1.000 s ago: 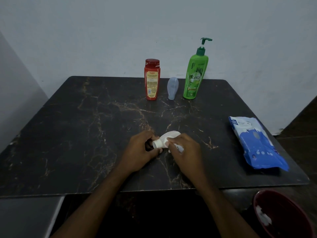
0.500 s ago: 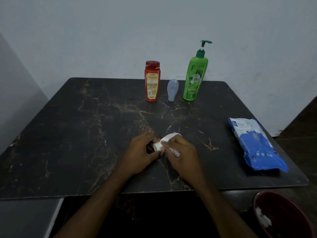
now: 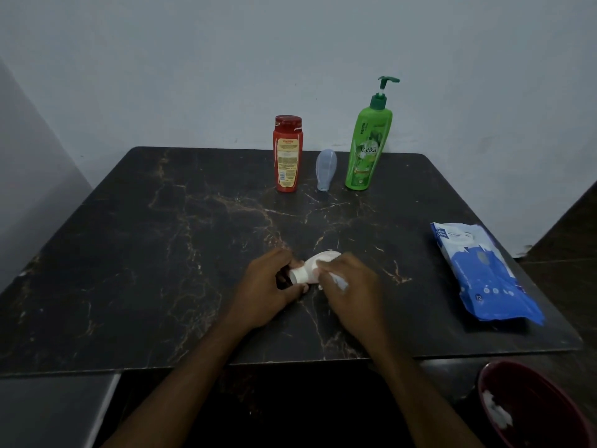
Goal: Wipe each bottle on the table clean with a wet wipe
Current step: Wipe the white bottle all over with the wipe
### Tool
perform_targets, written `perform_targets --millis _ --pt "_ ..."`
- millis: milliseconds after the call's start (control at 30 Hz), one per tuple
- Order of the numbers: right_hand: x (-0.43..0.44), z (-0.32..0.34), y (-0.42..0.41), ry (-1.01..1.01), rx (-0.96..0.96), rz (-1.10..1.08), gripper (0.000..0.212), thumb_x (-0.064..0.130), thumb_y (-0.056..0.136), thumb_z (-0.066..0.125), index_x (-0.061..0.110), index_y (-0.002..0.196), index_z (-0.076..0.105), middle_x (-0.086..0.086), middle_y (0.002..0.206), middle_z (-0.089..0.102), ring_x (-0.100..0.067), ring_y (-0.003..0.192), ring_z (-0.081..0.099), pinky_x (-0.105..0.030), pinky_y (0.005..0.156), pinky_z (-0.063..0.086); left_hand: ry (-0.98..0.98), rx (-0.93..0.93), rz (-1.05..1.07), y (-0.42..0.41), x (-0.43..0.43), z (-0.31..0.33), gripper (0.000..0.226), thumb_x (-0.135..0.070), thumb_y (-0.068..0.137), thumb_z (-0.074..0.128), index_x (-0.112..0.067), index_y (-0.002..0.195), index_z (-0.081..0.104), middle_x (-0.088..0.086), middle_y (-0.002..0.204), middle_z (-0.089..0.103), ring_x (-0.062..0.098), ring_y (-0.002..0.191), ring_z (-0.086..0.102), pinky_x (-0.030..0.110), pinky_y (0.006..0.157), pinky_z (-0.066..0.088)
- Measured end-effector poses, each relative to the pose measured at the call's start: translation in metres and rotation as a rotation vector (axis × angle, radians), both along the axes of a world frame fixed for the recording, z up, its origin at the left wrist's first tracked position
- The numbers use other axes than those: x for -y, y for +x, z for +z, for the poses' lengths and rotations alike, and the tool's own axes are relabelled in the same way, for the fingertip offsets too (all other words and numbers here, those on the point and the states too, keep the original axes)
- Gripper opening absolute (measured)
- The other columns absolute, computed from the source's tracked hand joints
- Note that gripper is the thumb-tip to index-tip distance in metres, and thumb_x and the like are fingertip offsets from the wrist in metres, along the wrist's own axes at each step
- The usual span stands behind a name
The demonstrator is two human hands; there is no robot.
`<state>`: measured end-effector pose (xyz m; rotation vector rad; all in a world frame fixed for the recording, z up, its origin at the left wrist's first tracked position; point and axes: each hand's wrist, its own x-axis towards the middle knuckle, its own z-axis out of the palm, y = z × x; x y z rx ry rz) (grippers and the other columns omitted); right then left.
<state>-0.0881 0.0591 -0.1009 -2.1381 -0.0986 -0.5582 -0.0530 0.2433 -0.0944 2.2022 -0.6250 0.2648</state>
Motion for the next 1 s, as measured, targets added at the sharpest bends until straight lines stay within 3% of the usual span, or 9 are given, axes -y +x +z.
perform_targets --millis 133,300,400,500,567,633,833,900,1000 --pt "-0.002 -0.006 -0.001 -0.014 0.061 0.144 0.011 0.013 0.085 0.075 0.014 0.096 0.077 0.006 0.096 0.062 -0.009 0.088 0.063 -0.026 0.077 0.053 0.011 -0.004 -0.005 0.0 0.0 -0.001 0.034 -0.021 0.074 0.088 -0.021 0.103 0.069 -0.01 0.099 0.066 0.006 0.087 0.063 0.03 0.075 0.053" --pt "0.006 -0.003 0.003 -0.044 0.081 -0.031 0.008 0.013 0.082 0.076 0.02 0.079 0.073 0.015 0.109 0.061 -0.005 0.104 0.056 -0.015 0.087 0.044 0.011 0.016 -0.008 0.0 -0.001 -0.002 0.036 -0.02 0.073 0.089 -0.019 0.102 0.069 -0.009 0.099 0.066 0.007 0.087 0.062 0.027 0.075 0.051" --pt "0.009 -0.003 0.005 -0.005 0.035 -0.123 0.006 0.013 0.084 0.072 0.019 0.087 0.073 0.014 0.102 0.067 -0.004 0.098 0.06 -0.023 0.085 0.049 -0.001 0.013 -0.008 0.0 -0.001 -0.002 0.037 -0.021 0.073 0.09 -0.019 0.104 0.069 -0.008 0.1 0.067 0.007 0.087 0.062 0.029 0.075 0.052" --pt "0.011 0.0 0.005 0.074 -0.008 -0.212 0.008 0.014 0.087 0.069 0.02 0.091 0.072 0.011 0.095 0.067 -0.004 0.087 0.062 -0.01 0.077 0.045 -0.003 0.018 -0.014 0.001 -0.001 -0.003 0.038 -0.022 0.074 0.089 -0.02 0.105 0.068 -0.008 0.102 0.067 0.009 0.087 0.062 0.035 0.074 0.053" --pt "0.01 0.001 0.004 0.044 -0.015 -0.234 0.007 0.016 0.087 0.069 0.02 0.093 0.072 0.009 0.094 0.066 -0.006 0.086 0.062 -0.01 0.074 0.044 -0.002 0.025 -0.015 0.001 -0.001 -0.004 0.038 -0.022 0.073 0.089 -0.02 0.105 0.068 -0.008 0.101 0.066 0.009 0.087 0.062 0.037 0.074 0.054" --pt "0.004 0.002 0.003 0.028 0.008 -0.197 0.01 0.015 0.087 0.07 0.017 0.097 0.072 0.006 0.097 0.067 -0.008 0.087 0.062 -0.021 0.077 0.049 0.003 0.027 -0.02 0.001 0.0 -0.003 0.037 -0.021 0.074 0.088 -0.019 0.104 0.068 -0.007 0.1 0.066 0.009 0.086 0.061 0.038 0.074 0.054" --pt "-0.006 -0.006 0.002 -0.135 0.175 0.161 0.014 0.007 0.089 0.066 0.006 0.101 0.073 0.0 0.101 0.058 -0.016 0.092 0.06 -0.028 0.076 0.052 0.016 0.032 -0.036 -0.001 0.001 -0.002 0.029 -0.02 0.077 0.084 -0.019 0.1 0.067 -0.008 0.098 0.064 0.007 0.086 0.062 0.038 0.074 0.054" --pt "-0.004 -0.009 0.003 -0.158 0.172 0.126 0.017 0.006 0.089 0.066 0.008 0.104 0.074 -0.001 0.099 0.058 -0.016 0.088 0.06 -0.024 0.075 0.05 0.015 0.034 -0.02 -0.002 0.001 -0.001 0.031 -0.018 0.076 0.086 -0.019 0.101 0.067 -0.008 0.099 0.064 0.006 0.086 0.061 0.035 0.075 0.054" --pt "0.002 -0.004 0.002 -0.075 0.054 -0.093 0.009 0.014 0.092 0.066 0.013 0.098 0.073 0.004 0.092 0.058 -0.01 0.08 0.058 -0.013 0.07 0.042 0.032 0.037 -0.013 -0.003 0.001 0.0 0.032 -0.021 0.078 0.086 -0.02 0.104 0.067 -0.009 0.1 0.064 0.006 0.087 0.06 0.028 0.075 0.051"
